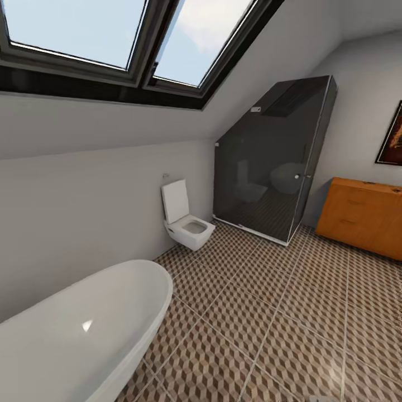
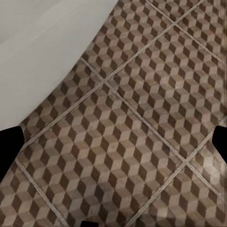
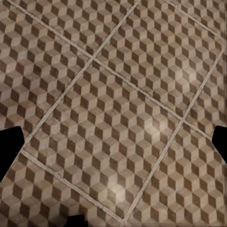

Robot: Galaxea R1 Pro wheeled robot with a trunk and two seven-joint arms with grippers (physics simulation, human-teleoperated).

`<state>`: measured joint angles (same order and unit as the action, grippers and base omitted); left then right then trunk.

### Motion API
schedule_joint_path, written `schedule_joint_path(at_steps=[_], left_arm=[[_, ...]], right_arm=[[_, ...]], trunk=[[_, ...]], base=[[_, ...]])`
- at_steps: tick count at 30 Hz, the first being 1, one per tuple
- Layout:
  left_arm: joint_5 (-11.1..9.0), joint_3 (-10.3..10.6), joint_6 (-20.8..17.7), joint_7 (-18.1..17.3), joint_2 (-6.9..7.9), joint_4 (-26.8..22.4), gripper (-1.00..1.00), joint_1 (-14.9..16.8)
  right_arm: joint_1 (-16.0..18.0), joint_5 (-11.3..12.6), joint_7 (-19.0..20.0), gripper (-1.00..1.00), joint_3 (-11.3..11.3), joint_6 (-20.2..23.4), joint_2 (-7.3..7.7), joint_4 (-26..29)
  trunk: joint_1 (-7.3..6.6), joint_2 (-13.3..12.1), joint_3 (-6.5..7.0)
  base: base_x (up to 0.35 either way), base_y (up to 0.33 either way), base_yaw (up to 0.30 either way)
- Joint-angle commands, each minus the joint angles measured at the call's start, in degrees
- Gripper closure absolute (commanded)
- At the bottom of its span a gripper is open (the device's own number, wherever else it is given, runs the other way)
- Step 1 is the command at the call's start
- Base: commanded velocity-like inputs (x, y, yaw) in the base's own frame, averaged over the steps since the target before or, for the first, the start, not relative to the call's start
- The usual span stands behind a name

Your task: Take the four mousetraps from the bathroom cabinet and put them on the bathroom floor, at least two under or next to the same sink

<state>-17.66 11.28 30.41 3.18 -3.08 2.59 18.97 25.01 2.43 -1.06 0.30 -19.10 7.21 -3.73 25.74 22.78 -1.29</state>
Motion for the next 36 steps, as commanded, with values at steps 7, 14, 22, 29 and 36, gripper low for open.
schedule_joint_path(at_steps=[7, 14, 22, 29, 36], left_arm=[[-0.1, 0.5, 0.4, 0.3, -0.05, 0.2, -1.00, 0.1], [-0.1, 0.5, 0.4, 0.3, -0.08, 0.2, -1.00, 0.1], [-0.1, 0.5, 0.3, 0.2, -0.09, 0.2, -1.00, 0.1], [0.0, 0.5, 0.3, 0.1, -0.22, 0.2, -1.00, 0.1], [0.0, 0.5, 0.3, 0.2, -0.24, 0.2, -1.00, 0.1]], right_arm=[[0.1, 0.3, 0.0, -1.00, 0.1, -0.4, -0.01, -0.3], [0.1, 0.3, 0.0, -1.00, 0.1, -0.4, -0.01, -0.3], [0.1, 0.3, 0.0, -1.00, 0.1, -0.4, -0.01, -0.3], [0.1, 0.3, 0.0, -1.00, 0.1, -0.4, -0.01, -0.3], [0.1, 0.3, 0.0, -1.00, 0.1, -0.4, -0.01, -0.3]], trunk=[[0.04, 0.1, -0.13], [0.04, 0.1, -0.13], [0.04, 0.1, -0.13], [0.04, 0.1, -0.13], [0.04, 0.1, -0.13]], base=[[0.000, 0.000, -0.276], [0.000, 0.000, -0.276], [0.000, 0.000, -0.276], [0.000, 0.000, -0.276], [0.000, 0.000, -0.276]])
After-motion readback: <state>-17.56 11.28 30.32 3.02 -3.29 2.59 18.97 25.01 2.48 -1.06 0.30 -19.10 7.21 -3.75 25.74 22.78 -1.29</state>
